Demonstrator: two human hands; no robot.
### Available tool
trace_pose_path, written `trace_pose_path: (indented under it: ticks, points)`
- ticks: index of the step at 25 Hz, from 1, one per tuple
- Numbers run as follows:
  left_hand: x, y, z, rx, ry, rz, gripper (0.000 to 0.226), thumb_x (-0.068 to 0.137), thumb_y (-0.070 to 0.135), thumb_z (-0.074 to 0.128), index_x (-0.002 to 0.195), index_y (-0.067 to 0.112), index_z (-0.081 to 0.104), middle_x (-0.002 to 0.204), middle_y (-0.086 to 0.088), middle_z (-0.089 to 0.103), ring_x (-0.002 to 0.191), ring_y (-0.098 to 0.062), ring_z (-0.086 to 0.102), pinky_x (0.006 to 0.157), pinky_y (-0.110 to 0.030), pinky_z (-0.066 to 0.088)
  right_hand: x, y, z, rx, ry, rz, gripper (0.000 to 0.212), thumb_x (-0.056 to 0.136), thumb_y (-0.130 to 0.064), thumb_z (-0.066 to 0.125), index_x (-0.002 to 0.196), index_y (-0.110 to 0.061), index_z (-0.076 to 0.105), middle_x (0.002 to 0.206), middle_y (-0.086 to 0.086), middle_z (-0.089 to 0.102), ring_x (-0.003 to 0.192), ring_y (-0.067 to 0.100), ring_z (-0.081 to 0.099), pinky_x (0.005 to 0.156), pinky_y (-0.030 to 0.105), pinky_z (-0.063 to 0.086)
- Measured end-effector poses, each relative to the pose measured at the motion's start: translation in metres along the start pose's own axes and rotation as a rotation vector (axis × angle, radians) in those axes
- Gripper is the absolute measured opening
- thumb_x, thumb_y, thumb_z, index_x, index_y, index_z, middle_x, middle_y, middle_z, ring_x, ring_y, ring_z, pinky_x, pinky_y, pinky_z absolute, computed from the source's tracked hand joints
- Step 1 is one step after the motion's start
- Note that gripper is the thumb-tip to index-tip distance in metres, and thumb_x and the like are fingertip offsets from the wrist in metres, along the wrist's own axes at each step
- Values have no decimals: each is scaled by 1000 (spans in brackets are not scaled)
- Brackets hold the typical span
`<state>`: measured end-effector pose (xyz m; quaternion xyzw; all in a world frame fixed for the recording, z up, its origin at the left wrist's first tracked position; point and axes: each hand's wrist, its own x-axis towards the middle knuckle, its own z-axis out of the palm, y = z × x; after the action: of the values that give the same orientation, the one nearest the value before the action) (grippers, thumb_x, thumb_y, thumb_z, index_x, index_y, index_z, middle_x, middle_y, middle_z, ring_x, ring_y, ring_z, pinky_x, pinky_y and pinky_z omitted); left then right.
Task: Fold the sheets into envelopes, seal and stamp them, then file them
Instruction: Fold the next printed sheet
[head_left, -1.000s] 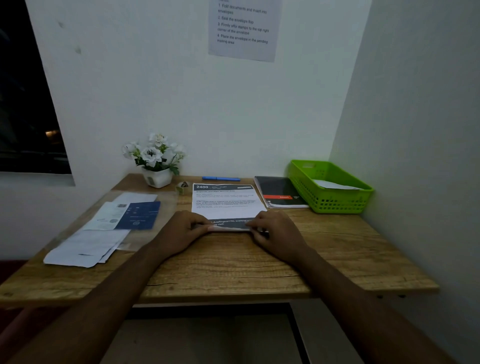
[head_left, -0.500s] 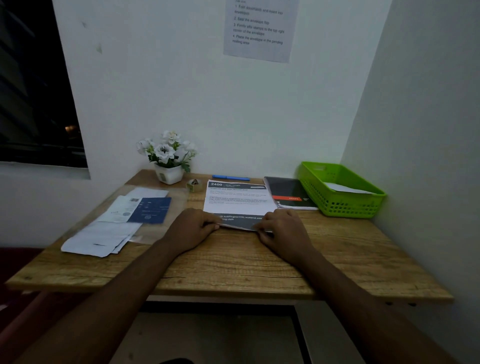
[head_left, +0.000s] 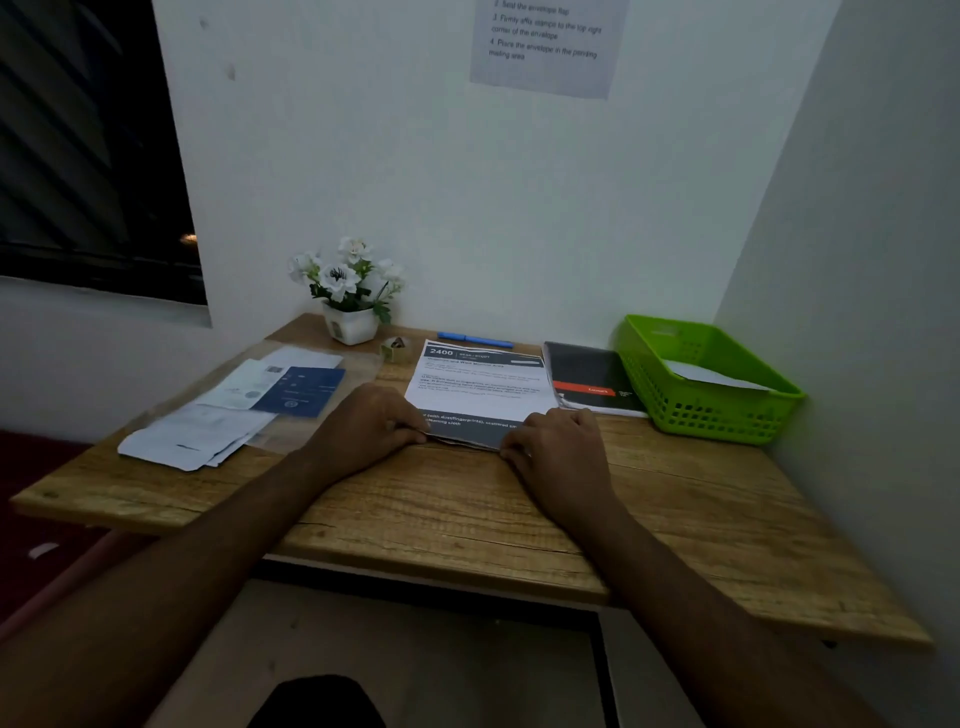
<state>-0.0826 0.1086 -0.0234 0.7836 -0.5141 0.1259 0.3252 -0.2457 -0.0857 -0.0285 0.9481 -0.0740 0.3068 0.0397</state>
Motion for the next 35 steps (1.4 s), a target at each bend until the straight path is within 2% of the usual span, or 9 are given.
trace_pose_path:
  ticks: [3, 6, 12, 16, 20, 24, 29, 32, 35]
  points:
    - [0, 3, -1, -95, -7, -114, 20, 66, 31, 83, 84, 26, 76, 81, 13, 71, 77, 4, 62, 67, -6, 46, -3, 3, 0, 72, -7, 39, 16, 91, -40, 58, 97, -33, 72, 97, -10, 70, 95, 11, 55, 86, 33, 30]
    - [0, 6, -1, -154, -23, -107, 13, 70, 34, 80, 82, 31, 75, 78, 18, 70, 79, 2, 64, 68, -13, 50, -3, 5, -2, 119, 0, 63, 16, 92, -42, 58, 97, -34, 71, 98, -13, 67, 95, 9, 52, 83, 28, 26]
    - [1, -1, -1, -139, 4, -26, 11, 80, 29, 73, 86, 21, 76, 81, 12, 71, 77, 0, 62, 72, -27, 53, 1, 2, -2, 181, 59, 65, 8, 92, -35, 59, 91, -31, 65, 92, -13, 67, 90, 8, 53, 80, 27, 24]
    - [0, 2, -2, -29, 61, 89, 11, 81, 20, 70, 88, 14, 76, 79, 2, 73, 71, -10, 63, 75, -37, 52, 1, -1, -4, 185, 62, 95, 7, 93, -32, 57, 95, -31, 64, 92, -11, 68, 87, 11, 56, 81, 27, 26]
    - [0, -5, -2, -42, 85, 147, 7, 82, 17, 70, 85, 15, 76, 79, 2, 74, 71, -8, 63, 76, -36, 51, 0, -4, -6, 110, 79, 144, 12, 89, -28, 65, 100, -29, 69, 95, -8, 73, 90, 13, 62, 83, 28, 30]
    - [1, -6, -3, -93, 143, 125, 14, 78, 7, 72, 91, 11, 75, 88, -4, 75, 82, -15, 67, 82, -39, 52, 0, -3, -11, 64, 89, 188, 12, 85, -26, 69, 97, -28, 72, 96, -9, 74, 94, 13, 63, 83, 30, 33]
    - [-1, 0, -12, -142, 203, 105, 18, 76, 2, 74, 92, 8, 75, 92, -8, 74, 87, -19, 69, 85, -43, 53, -9, 0, -30, 114, 205, 256, 16, 80, -15, 76, 94, -22, 76, 92, 0, 75, 85, 21, 67, 74, 38, 52]
    - [-13, 13, -19, -110, 256, 126, 20, 77, 7, 73, 95, 14, 74, 96, -1, 74, 95, -16, 67, 97, -39, 40, -31, 8, -46, 124, 311, 137, 16, 78, -8, 78, 90, -18, 75, 90, 0, 74, 84, 21, 66, 70, 38, 51]
    - [-40, 24, -27, -12, 249, 209, 20, 84, 25, 60, 98, 19, 72, 99, 5, 73, 98, -7, 63, 101, -32, 30, -62, 4, -57, 102, 291, 3, 7, 85, -17, 71, 90, -21, 75, 92, -5, 74, 86, 21, 65, 74, 39, 44]
